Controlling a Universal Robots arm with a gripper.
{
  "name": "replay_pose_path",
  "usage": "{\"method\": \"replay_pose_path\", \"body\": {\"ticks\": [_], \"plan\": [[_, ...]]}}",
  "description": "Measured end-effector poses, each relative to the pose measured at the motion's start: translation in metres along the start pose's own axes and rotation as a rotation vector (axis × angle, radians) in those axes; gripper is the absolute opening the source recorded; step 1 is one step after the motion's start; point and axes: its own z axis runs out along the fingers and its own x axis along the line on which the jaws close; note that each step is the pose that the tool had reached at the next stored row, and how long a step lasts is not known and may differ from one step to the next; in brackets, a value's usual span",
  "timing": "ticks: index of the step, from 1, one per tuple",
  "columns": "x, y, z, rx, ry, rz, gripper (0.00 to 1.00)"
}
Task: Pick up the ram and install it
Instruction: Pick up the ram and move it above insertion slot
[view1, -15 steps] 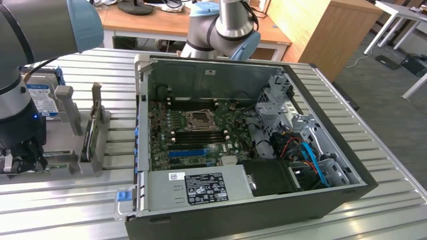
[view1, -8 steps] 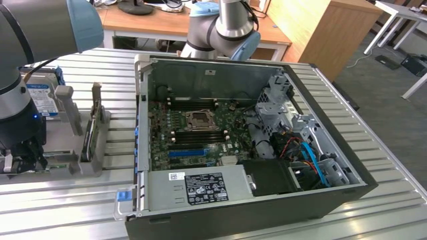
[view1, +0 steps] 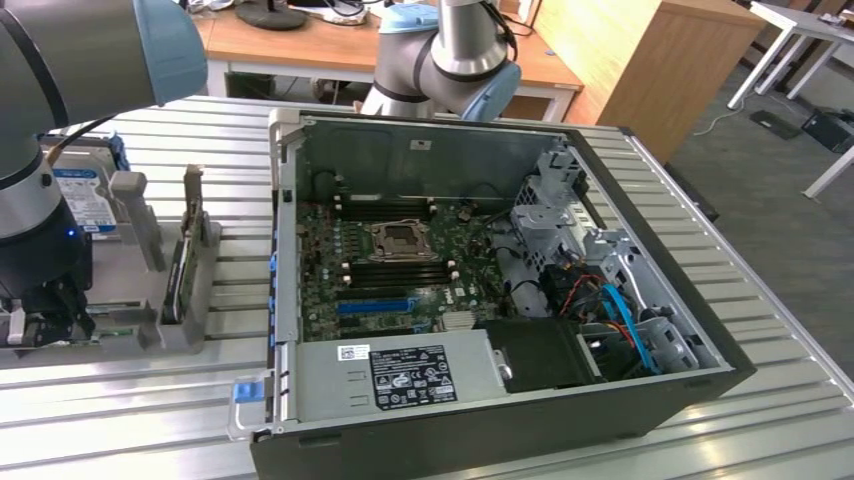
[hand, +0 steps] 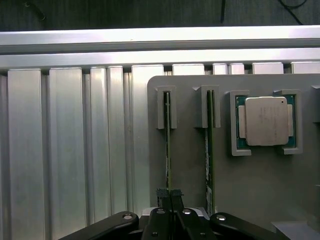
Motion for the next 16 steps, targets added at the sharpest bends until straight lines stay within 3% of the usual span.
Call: {"method": "replay_pose_path", "body": {"ticks": [16], "plan": [[-0.0001, 0.0001, -0.0029, -0.0004, 0.0008, -0.026, 0.12]]}}
